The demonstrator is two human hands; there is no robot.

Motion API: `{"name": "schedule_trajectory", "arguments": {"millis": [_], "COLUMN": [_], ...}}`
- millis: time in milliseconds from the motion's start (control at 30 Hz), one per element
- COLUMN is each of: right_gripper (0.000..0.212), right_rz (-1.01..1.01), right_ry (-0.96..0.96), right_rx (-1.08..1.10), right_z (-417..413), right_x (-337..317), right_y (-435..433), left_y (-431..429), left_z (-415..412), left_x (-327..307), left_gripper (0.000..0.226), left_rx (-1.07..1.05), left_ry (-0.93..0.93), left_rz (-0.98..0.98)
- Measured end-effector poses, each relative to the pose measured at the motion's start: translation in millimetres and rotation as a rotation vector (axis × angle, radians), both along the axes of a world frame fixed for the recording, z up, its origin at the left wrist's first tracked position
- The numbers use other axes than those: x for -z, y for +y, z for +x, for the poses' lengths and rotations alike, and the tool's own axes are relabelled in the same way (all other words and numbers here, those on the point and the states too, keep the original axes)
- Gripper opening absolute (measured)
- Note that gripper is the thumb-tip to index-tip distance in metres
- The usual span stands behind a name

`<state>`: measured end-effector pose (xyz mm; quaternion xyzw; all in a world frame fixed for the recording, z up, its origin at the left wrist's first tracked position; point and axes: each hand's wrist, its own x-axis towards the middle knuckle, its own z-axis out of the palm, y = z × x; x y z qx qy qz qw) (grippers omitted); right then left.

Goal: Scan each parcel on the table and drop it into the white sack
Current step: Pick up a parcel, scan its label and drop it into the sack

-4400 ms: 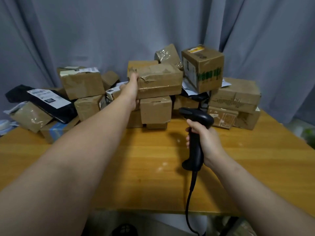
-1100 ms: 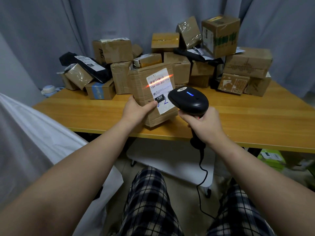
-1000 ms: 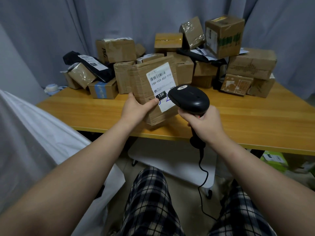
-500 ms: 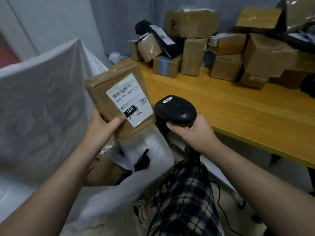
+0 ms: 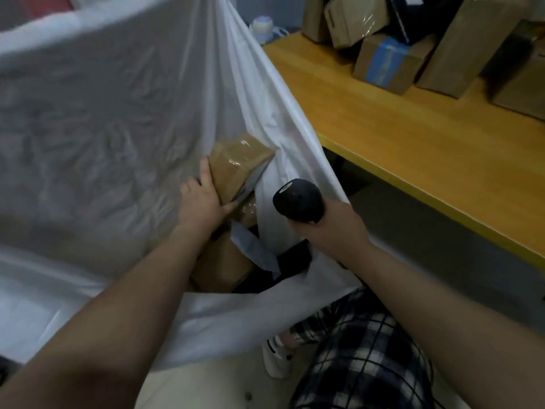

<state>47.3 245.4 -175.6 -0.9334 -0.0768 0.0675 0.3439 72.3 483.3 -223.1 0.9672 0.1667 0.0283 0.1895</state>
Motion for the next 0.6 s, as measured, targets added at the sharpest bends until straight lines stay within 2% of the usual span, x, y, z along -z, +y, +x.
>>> {"name": "schedule_trajectory", "arguments": {"millis": [100,200,333,433,500,600], "right_gripper": [0.029,0.032,0.024,0.023,0.024,0.023], "right_rz": [-0.053,-0.05,-0.07,-0.041,-0.028,0.032], "right_ry": [-0.017,-0.023,-0.016,-0.026,-0.051,-0.067], "right_rx": [0.027,0.043,0.025,0.004,-0.019,-0.031], "right_z": [8.2,13.2,12.0,4.7,-1.0,-9.2], "right_x": [12.1,19.4,21.7,18.9,15.5,5.7], "right_y": [-3.3,-8.8,-14.1,-16.1,-19.3,-27.5], "left_y": [1.0,-0.1,-8.8,-12.1,-14.5,-29.9], "left_z": [11.3,19.0,19.8,9.9,4.6,-4.4], "left_x": [27.8,37.5,33.1,31.0,24.2,4.8], "left_gripper": [0.114,0.113,0.095,0.089,0.073,0.055], "left_rx": [0.012,0.045,0.143,0.125,0.128,0.203], "left_ry": [0.126,0.174,0.293,0.364,0.355,0.199], "left_rz": [0.081,0.211,0.451,0.436,0.384,0.374]}}
